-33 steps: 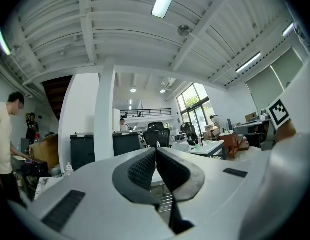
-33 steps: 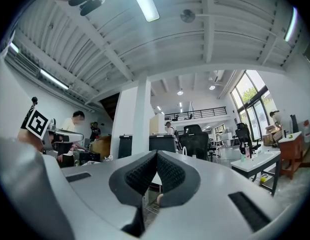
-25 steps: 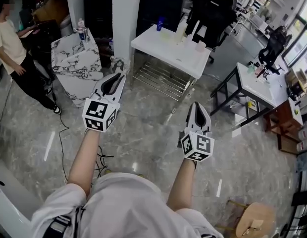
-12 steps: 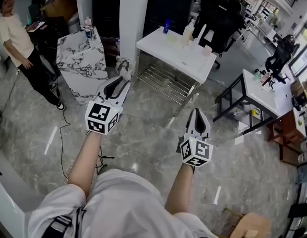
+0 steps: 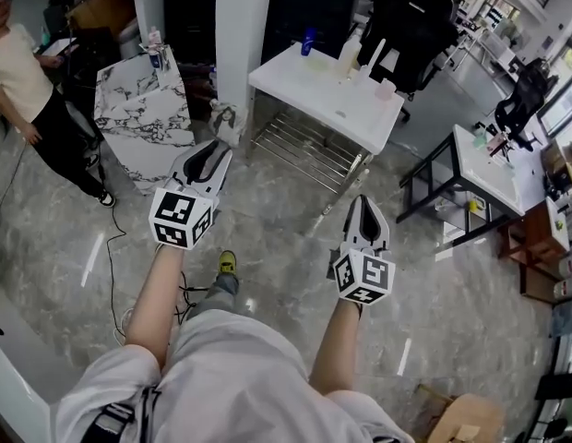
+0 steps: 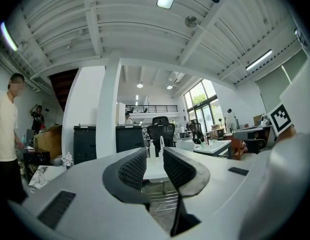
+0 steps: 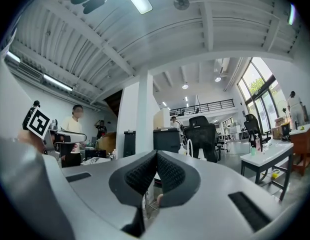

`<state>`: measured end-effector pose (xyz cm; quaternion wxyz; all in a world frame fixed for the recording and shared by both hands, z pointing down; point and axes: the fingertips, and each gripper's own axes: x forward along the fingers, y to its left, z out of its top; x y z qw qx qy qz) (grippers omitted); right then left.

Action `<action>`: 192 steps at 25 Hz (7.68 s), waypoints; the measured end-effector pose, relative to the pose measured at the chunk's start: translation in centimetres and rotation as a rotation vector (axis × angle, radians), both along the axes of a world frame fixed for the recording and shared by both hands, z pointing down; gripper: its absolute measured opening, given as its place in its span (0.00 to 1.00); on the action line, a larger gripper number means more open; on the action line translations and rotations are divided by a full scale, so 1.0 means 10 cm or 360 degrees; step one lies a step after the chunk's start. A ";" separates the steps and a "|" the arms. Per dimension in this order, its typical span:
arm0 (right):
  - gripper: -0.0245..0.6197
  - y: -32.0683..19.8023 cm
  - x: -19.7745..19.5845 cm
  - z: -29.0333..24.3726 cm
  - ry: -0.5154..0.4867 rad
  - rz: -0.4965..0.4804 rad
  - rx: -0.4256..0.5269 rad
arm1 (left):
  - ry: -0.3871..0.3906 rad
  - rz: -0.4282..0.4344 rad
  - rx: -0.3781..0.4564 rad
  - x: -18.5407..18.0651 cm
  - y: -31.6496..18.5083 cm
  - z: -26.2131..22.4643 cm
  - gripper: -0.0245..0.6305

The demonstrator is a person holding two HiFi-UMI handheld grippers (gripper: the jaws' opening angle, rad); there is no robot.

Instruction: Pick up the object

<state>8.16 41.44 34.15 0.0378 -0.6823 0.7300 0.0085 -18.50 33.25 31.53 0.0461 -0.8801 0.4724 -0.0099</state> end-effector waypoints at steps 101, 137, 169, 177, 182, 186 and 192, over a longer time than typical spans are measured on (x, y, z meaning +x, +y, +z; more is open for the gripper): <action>0.05 -9.65 2.09 1.80 -0.0273 0.0396 -0.0529 | -0.1411 0.1240 -0.0296 3.66 -9.81 2.93 0.19; 0.05 -9.71 1.95 2.02 -0.0306 0.0333 -0.0658 | -0.1818 0.1345 -0.0213 3.95 -9.97 3.69 0.12; 0.05 -9.12 1.64 0.85 -0.0097 0.0120 -0.0343 | -0.0855 0.0542 -0.0113 2.85 -9.41 1.36 0.12; 0.05 -8.96 1.64 0.51 -0.0061 0.0121 -0.0242 | -0.0661 0.0373 -0.0033 2.51 -9.21 0.84 0.12; 0.05 -8.91 1.57 0.39 -0.0042 0.0078 -0.0204 | -0.0550 0.0278 -0.0013 2.29 -9.10 0.64 0.11; 0.05 -8.86 1.54 0.32 -0.0026 0.0061 -0.0176 | -0.0515 0.0210 0.0041 2.16 -9.03 0.52 0.11; 0.05 -8.76 1.62 0.27 -0.0009 0.0099 -0.0156 | -0.0416 0.0159 0.0062 2.04 -8.96 0.42 0.11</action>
